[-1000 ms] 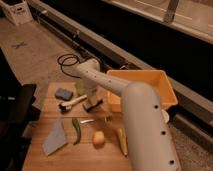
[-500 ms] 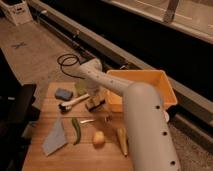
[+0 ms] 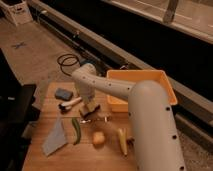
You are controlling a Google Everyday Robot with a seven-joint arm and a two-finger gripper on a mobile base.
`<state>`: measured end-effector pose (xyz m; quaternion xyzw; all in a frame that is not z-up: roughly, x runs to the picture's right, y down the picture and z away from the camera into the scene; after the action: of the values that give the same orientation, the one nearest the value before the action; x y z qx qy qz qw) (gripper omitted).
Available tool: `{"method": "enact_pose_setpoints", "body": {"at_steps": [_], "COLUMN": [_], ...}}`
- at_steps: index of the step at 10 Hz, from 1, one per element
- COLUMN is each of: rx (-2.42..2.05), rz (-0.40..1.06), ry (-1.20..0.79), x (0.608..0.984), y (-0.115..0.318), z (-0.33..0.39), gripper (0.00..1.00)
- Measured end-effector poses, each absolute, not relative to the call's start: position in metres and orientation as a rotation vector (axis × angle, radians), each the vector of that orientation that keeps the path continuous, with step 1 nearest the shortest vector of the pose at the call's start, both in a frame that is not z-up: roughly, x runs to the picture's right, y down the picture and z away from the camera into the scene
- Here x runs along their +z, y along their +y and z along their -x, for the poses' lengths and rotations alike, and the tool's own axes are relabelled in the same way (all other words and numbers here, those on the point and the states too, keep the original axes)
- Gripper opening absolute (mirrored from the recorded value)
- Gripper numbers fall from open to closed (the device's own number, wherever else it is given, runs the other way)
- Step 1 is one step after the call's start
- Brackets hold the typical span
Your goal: Wipe table surface with eraser
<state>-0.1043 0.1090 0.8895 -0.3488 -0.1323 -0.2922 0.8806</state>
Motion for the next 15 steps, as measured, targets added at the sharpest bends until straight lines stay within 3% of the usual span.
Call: {"method": "enact_pose_setpoints", "body": {"at_steps": [3,9,12,15], "rx": [-0.651,-0.613,-0.494,-0.485], "rz": [0.712,0.714,0.73,0.731], "ry": [-0.305,-0.269,-0.186,-0.192], "x": [0.888,0.922,0.908,0.891], "y": [0.105,0.086,0.098,0.113], "z": [0.121,0.108,0.046,0.044], "gripper": [0.0,0.0,0.0,0.0]}}
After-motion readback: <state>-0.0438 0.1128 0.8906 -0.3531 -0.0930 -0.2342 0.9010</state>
